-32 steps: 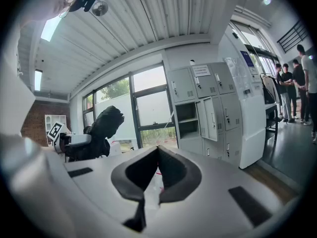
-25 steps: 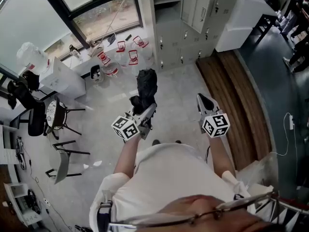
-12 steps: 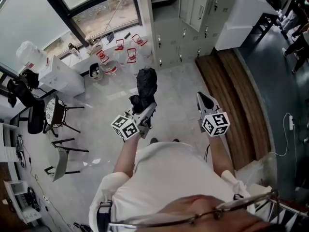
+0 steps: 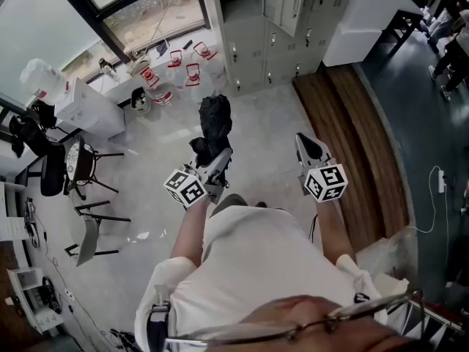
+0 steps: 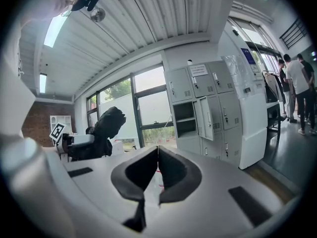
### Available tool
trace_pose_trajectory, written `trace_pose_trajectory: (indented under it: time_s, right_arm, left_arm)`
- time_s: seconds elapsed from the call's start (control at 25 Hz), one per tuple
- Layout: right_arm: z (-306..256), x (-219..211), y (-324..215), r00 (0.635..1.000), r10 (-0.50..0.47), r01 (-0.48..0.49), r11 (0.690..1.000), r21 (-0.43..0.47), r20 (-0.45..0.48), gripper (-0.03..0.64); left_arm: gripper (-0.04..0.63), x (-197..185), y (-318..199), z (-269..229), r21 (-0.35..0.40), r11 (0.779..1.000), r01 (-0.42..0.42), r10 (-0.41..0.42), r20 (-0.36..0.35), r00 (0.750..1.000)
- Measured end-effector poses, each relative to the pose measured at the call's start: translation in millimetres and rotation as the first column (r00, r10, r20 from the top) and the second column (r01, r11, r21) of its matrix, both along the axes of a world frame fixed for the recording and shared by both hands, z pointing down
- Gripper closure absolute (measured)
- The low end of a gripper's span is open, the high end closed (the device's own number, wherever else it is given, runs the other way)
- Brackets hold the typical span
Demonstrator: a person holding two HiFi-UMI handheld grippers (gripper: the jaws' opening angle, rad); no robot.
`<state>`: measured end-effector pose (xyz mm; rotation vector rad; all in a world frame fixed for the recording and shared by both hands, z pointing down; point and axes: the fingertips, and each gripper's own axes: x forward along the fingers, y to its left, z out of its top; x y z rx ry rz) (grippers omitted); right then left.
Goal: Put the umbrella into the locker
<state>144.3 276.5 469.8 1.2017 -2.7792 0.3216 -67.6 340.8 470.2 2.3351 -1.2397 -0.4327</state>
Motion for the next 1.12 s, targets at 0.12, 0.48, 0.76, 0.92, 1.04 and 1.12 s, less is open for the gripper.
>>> trace_pose_trajectory:
  time_s: [0.12, 0.48, 0.76, 0.92, 1.04, 1.12]
  right_arm:
    - [4.4, 8.5, 0.0, 1.0, -0.007, 0.007, 1.0, -0.002, -0.006, 0.609]
    - [9.4, 22.0, -18.3, 1.0, 0.001, -0.001, 1.0, -0.02, -0.005, 0.609]
    - [10.9, 15.9, -46.6, 1.0, 0.002, -0.003, 1.0, -0.01, -0.009, 0.609]
    - [15.6, 14.8, -68.1, 1.0, 0.008, -0.008, 1.0, -0.019, -0.024, 0.609]
    - [14.2, 11.1, -92.9, 0.999, 0.016, -0.017, 1.0, -0.02, -0.03, 0.609]
    - [12.4, 6.0, -111.8, 0.999, 0.021, -0.022, 1.0, -0.021, -0.03, 0.609]
  left_arm:
    - [0.353, 7.4, 0.4, 4.8, -0.006, 1.0, 0.013, -0.013, -0.009, 1.0]
    - [0.353, 21.1, -12.5, 4.0, 0.0, 1.0, 0.014, -0.014, -0.022, 1.0]
    - [0.353, 17.6, -39.5, 10.0, -0.001, 1.0, 0.011, -0.011, -0.021, 1.0]
    - [0.353, 14.8, -64.4, 13.0, -0.003, 1.0, 0.01, -0.01, -0.028, 1.0]
    - [0.353, 9.5, -88.2, 12.5, -0.006, 1.0, 0.005, -0.005, -0.032, 0.999]
    - [0.353, 4.2, -104.9, 12.1, -0.005, 1.0, 0.002, -0.003, -0.032, 0.999]
